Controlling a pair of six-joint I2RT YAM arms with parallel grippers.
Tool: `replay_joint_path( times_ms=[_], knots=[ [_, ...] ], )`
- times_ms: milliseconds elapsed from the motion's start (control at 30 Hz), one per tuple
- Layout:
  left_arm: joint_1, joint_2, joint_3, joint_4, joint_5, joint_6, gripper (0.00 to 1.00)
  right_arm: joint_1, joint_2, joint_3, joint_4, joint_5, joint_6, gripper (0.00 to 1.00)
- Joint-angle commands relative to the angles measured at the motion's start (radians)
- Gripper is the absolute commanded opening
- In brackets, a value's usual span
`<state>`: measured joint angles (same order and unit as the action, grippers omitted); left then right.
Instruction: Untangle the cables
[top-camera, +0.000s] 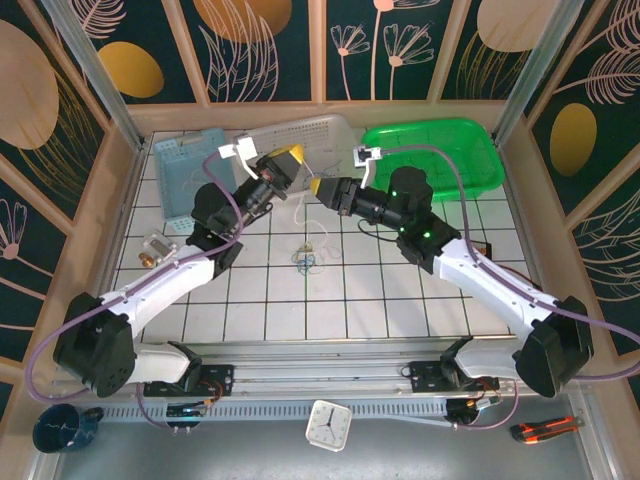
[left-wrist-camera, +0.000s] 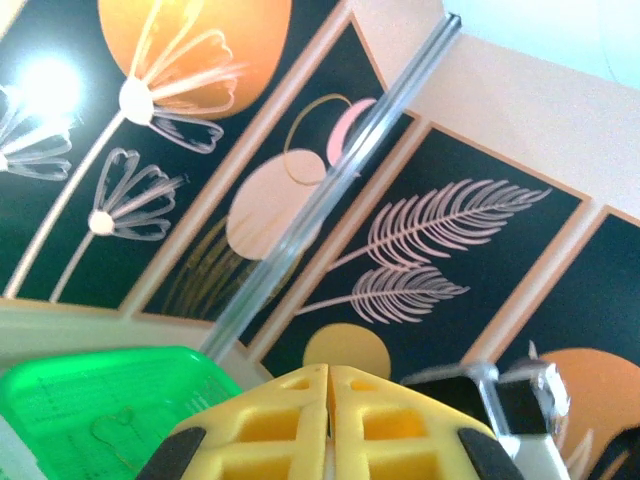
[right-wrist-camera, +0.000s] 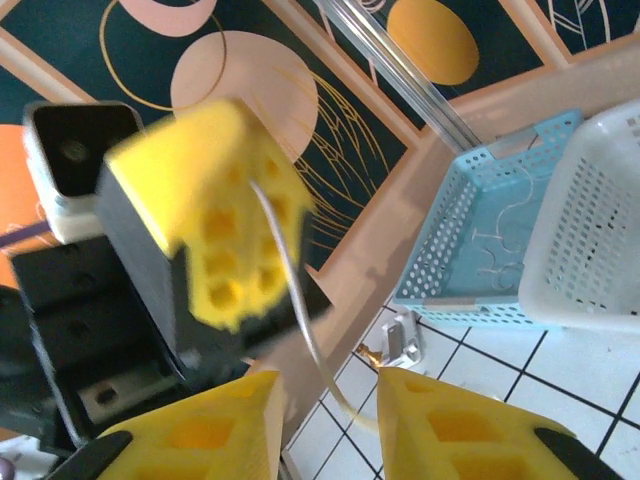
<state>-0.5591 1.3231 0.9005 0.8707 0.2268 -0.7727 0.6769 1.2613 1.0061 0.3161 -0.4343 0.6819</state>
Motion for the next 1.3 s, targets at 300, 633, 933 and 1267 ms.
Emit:
replay_joint_path(
  times_ms=[300, 633, 933, 1267],
  knots=[
    [0.192, -0.032, 0.286, -0.305, -0.02, 0.261, 0.0, 0.009, -0.02, -0.056, -0.003, 0.067, -0.02, 0.5],
    [0.413, 0.066, 0.382, -0.35, -0.047, 0.284, 0.0, 0.007, -0.069, -0.088, -0.072, 0.111, -0.057, 0.51],
    [0.531, 0.14, 0.365, -0.332, -0.128, 0.293, 0.0, 0.006, -0.146, -0.151, -0.154, 0.178, -0.084, 0.52],
    [0.631, 0.243, 0.31, -0.303, -0.126, 0.236, 0.0, 0.001, -0.189, -0.202, -0.212, 0.228, -0.102, 0.52]
  ],
)
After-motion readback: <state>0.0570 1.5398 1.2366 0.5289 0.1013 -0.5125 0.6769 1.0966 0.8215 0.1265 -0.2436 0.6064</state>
